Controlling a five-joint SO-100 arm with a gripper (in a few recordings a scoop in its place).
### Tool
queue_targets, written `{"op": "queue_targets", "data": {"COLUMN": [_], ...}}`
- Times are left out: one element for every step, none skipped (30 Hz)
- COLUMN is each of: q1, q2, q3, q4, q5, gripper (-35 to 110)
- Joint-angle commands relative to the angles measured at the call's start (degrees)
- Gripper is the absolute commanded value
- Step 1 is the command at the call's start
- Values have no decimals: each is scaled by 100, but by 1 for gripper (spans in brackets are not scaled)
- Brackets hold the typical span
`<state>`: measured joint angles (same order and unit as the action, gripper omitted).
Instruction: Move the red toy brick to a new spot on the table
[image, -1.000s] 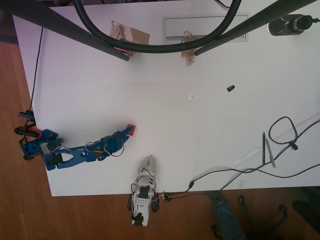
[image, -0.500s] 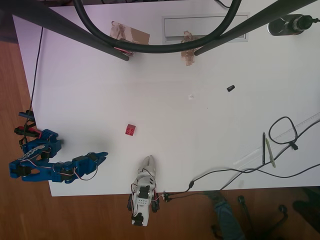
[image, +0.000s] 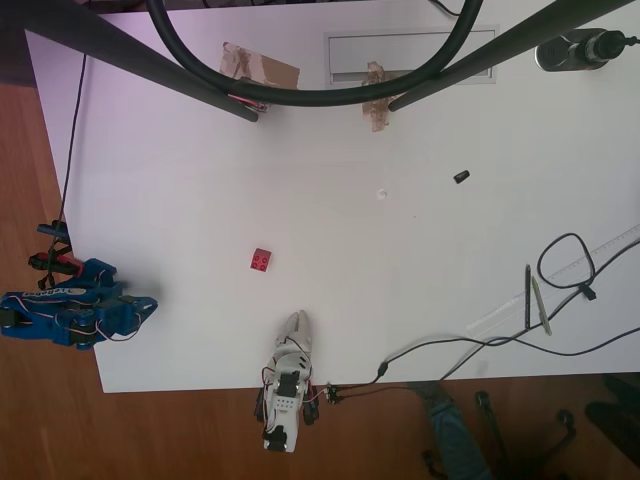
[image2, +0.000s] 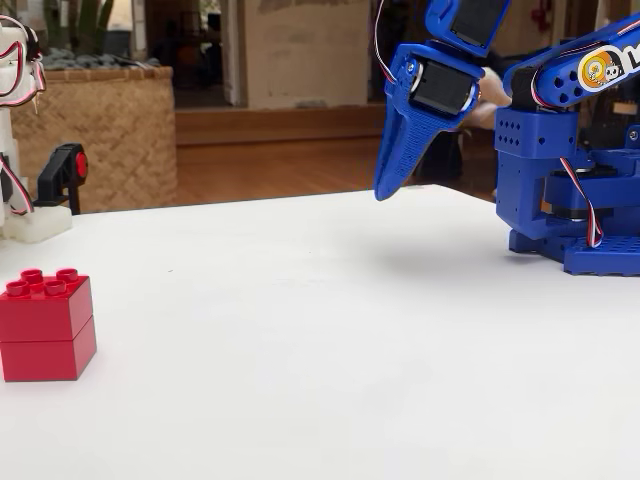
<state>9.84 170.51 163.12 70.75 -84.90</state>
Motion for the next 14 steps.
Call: {"op": "queue_targets", "data": {"q1": [18,26,26,9,-26,-70,-132,-176,-193,-202,-176,-176,-176,-176], "q2": [1072,1354,1582,1767,1846,1890,1898,1925,1951,2013,2074,2074,2074,2074], "q3": [431,580,694,782,844,879,896,914,958,1028,1099,1143,1169,1187], "q4": [519,668,791,888,879,853,835,835,809,756,703,642,606,571], "q5": [-264,-325,-343,-299,-158,-123,-123,-167,-246,-325,-457,-527,-580,-624], "gripper": [0,0,0,0,0,0,0,0,0,0,0,0,0,0]}}
